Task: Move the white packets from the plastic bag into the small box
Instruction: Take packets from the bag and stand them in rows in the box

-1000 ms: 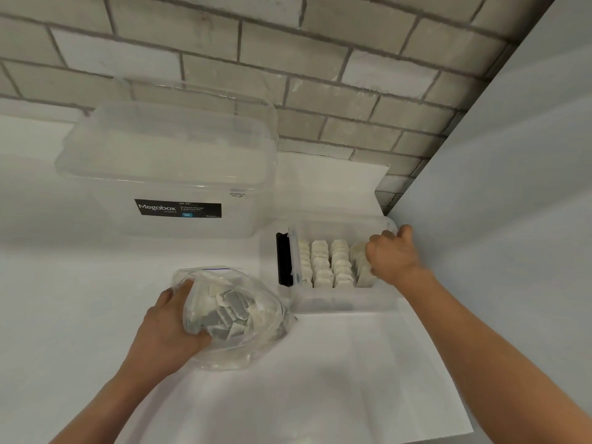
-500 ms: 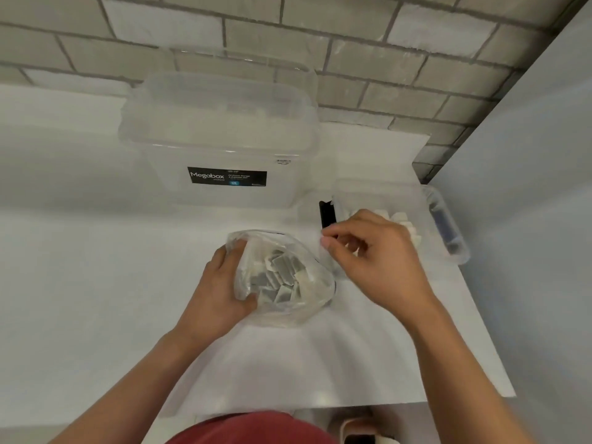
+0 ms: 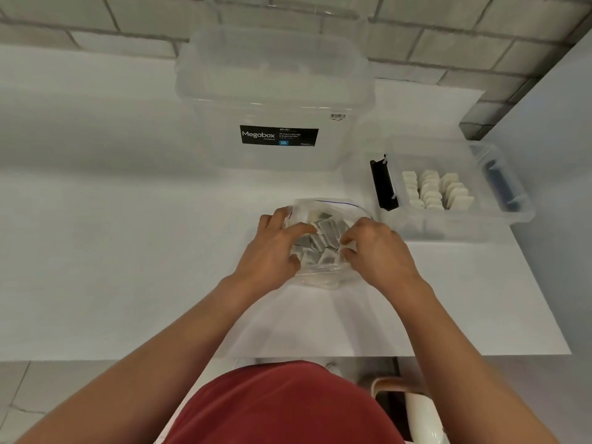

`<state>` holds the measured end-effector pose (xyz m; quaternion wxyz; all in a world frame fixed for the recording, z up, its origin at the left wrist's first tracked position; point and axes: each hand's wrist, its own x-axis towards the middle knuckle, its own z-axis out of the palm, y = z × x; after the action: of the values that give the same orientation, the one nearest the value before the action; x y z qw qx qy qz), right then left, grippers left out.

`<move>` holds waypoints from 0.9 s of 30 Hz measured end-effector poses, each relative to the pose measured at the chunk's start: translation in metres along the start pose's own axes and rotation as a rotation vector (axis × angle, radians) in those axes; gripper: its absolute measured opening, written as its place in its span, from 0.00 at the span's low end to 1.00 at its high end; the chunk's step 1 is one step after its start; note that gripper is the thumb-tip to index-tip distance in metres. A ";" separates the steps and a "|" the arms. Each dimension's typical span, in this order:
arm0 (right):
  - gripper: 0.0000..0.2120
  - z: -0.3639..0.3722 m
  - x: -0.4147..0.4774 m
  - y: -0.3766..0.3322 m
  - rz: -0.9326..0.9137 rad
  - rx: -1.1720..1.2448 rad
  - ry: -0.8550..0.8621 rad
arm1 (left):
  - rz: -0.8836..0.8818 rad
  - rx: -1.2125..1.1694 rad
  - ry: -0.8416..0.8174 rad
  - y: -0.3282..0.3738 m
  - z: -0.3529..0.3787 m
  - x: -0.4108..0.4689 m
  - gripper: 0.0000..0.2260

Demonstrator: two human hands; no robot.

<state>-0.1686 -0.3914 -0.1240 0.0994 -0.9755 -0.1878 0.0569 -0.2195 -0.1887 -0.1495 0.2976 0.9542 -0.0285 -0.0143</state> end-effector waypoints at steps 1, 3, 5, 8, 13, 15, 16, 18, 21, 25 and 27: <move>0.07 -0.001 -0.002 -0.001 -0.006 0.002 -0.002 | 0.010 0.012 -0.006 0.000 0.000 0.001 0.26; 0.06 -0.001 -0.005 -0.005 -0.029 0.029 -0.019 | 0.008 0.034 -0.016 0.000 0.000 0.001 0.20; 0.06 0.001 -0.006 -0.015 -0.042 0.031 -0.096 | -0.009 0.043 -0.034 -0.001 -0.001 0.000 0.16; 0.07 0.003 -0.003 -0.027 -0.027 -0.052 -0.239 | -0.033 0.069 -0.107 -0.004 0.000 -0.001 0.22; 0.13 0.002 0.002 -0.032 -0.110 -0.088 -0.313 | -0.010 0.063 -0.139 -0.008 0.000 -0.006 0.26; 0.12 0.003 0.003 -0.036 -0.137 -0.044 -0.345 | -0.002 0.061 -0.159 -0.010 -0.001 -0.007 0.28; 0.11 0.004 0.003 -0.038 -0.145 -0.020 -0.368 | 0.000 0.056 -0.172 -0.011 -0.001 -0.007 0.29; 0.09 0.007 0.003 -0.043 -0.165 -0.003 -0.410 | 0.007 0.038 -0.197 -0.013 -0.003 -0.009 0.29; 0.09 0.010 0.003 -0.048 -0.203 0.005 -0.423 | 0.025 -0.011 -0.236 -0.015 -0.008 -0.010 0.29; 0.05 0.011 0.005 -0.043 -0.169 0.090 -0.386 | 0.009 -0.149 -0.258 -0.018 -0.015 -0.011 0.29; 0.05 0.009 0.004 -0.039 -0.111 0.197 -0.272 | -0.002 -0.182 -0.250 -0.018 -0.019 -0.013 0.28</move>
<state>-0.1801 -0.3525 -0.1243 0.1713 -0.9326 -0.2464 0.2008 -0.2306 -0.1621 -0.1437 0.3770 0.9141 -0.0628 -0.1358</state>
